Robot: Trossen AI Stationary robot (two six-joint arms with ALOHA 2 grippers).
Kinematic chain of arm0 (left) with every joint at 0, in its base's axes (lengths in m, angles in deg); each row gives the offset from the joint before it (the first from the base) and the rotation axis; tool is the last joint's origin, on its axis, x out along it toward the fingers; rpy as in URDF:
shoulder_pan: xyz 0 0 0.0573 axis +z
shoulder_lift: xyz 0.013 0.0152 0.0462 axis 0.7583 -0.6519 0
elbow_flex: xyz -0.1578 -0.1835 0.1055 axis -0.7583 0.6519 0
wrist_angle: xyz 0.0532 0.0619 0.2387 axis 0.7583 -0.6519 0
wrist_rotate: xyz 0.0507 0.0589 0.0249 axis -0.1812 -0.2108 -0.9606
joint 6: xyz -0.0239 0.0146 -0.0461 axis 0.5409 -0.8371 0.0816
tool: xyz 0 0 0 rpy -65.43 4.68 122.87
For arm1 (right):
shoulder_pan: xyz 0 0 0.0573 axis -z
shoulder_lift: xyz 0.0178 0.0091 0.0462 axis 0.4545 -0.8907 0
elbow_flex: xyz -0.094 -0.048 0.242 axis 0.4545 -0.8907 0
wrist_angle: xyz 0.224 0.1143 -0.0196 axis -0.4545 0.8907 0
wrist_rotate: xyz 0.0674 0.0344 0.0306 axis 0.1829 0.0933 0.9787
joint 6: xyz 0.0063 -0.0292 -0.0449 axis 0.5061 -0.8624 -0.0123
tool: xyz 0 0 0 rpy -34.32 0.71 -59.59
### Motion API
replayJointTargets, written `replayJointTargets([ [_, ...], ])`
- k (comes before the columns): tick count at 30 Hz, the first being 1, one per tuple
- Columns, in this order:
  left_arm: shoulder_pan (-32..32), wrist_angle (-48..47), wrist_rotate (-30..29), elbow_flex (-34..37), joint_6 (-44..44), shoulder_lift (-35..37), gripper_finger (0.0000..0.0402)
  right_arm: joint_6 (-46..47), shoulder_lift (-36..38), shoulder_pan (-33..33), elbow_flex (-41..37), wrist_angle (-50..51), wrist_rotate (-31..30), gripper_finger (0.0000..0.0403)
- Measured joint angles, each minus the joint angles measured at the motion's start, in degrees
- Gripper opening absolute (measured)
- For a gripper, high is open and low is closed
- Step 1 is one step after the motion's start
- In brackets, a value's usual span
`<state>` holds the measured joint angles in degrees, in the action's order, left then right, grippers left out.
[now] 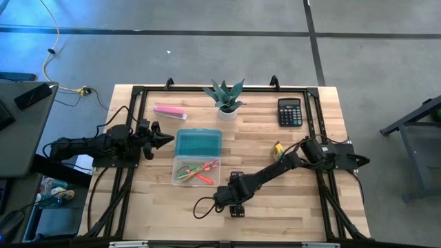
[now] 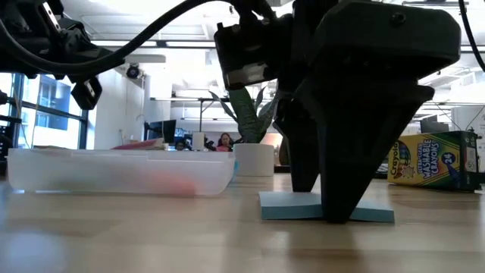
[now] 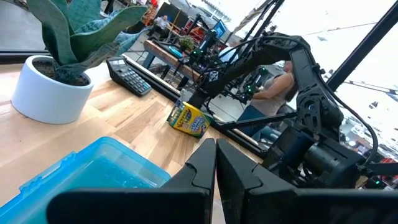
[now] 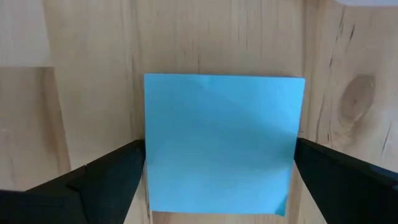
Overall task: Pack school essentials
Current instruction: Put the blue sticky note into the blue supply box
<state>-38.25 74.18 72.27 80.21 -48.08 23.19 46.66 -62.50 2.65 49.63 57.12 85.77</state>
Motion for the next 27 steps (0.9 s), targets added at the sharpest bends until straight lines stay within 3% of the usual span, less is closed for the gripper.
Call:
replayJointTargets([
  [8, -0.01, 0.01, 0.00, 0.01, 0.00, 0.01, 0.0003, 1.03, -0.23, -0.04, -0.15, -0.33, -0.32, 0.0394],
  [27, -0.01, 0.00, 0.00, 0.02, 0.00, -0.01, 0.0003, 5.49, 0.53, 0.00, 0.24, -0.25, -1.19, 0.0311],
])
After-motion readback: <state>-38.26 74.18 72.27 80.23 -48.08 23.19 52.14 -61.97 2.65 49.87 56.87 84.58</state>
